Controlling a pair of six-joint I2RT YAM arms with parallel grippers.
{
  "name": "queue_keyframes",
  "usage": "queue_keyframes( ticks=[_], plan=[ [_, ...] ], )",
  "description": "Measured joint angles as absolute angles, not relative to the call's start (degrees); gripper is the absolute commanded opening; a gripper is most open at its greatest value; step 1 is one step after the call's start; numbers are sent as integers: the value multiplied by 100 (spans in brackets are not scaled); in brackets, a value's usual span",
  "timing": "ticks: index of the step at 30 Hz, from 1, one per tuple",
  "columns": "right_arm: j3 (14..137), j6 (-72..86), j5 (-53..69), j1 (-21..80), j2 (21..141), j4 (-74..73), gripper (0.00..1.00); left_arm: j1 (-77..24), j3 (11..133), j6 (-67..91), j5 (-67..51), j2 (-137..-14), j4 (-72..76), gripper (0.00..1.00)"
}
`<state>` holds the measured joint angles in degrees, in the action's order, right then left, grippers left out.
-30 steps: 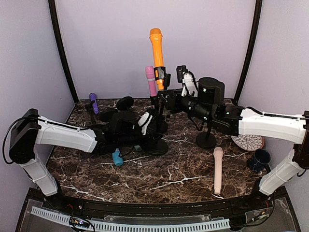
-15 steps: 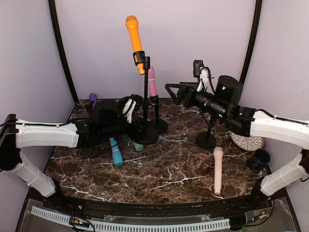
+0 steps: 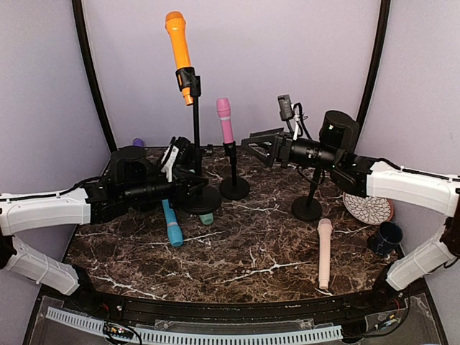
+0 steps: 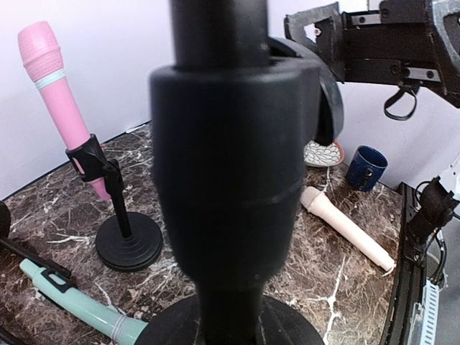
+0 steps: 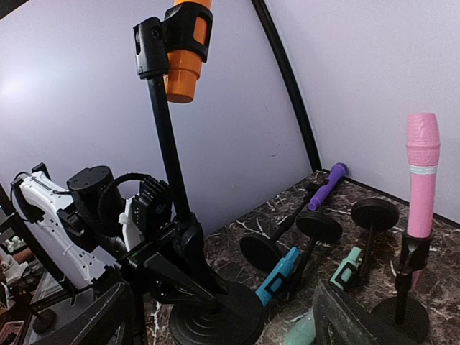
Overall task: Remove the microphone from the stand
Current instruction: Unscrew the knob on the stand of the microphone stand.
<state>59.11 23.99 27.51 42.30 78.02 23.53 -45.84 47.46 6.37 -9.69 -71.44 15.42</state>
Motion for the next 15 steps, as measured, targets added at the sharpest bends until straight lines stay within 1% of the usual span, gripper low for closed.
queue_keyframes(
  ticks=[3, 6, 11, 15],
  plan=[
    [6031, 2519, 3135, 4241, 8086, 2401, 81, -4558, 4453, 593, -1234, -7078, 1717, 0],
    [6165, 2519, 3275, 4316, 8329, 2290, 75, -4552, 4268, 554, -1446, -7078, 1741, 0],
    [6632, 2108, 3103, 4670, 8576, 1734, 65, -4552, 4204, 554, -1594, -7078, 1747, 0],
    [6921, 1734, 2884, 4923, 8739, 1367, 61, -4552, 4204, 556, -1549, -7078, 1767, 0]
  ],
)
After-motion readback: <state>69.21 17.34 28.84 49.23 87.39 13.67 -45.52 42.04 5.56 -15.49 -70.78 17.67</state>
